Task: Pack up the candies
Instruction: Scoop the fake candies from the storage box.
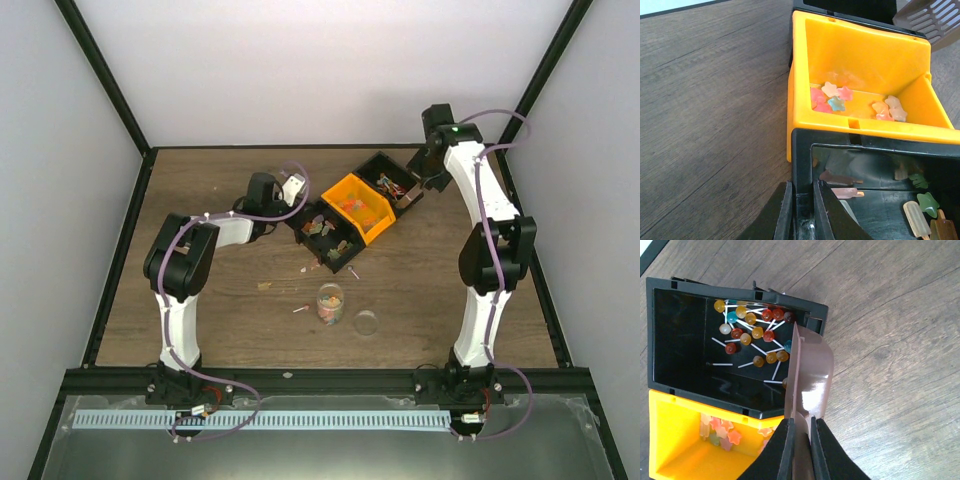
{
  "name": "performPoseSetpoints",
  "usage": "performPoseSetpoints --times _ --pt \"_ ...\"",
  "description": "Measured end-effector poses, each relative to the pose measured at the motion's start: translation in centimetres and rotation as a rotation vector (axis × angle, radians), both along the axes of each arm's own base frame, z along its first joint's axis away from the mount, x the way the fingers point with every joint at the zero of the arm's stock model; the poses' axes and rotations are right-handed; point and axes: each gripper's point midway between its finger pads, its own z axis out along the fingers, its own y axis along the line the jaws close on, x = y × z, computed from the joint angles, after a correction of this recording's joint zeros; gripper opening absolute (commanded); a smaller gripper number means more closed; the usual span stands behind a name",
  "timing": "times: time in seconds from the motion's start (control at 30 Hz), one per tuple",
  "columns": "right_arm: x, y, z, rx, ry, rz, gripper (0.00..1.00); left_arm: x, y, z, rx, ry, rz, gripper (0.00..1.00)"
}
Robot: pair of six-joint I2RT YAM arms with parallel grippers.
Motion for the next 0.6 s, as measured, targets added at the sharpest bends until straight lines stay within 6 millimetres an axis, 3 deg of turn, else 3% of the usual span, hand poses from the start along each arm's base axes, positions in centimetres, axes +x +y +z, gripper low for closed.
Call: performPoseSetpoints --times 0.27,0.6 --pt "0.6 0.0 -0.5 -0.001 0.019 -0.021 0.01 -0.1 0.0 0.0 -0.003 -0.001 0.001 0.04" --pt "2.5 0.9 -4.7 0.002 0.085 -0.008 0.01 -0.5 -0.2 -0.1 -0.01 0.016 -0.016 0.04"
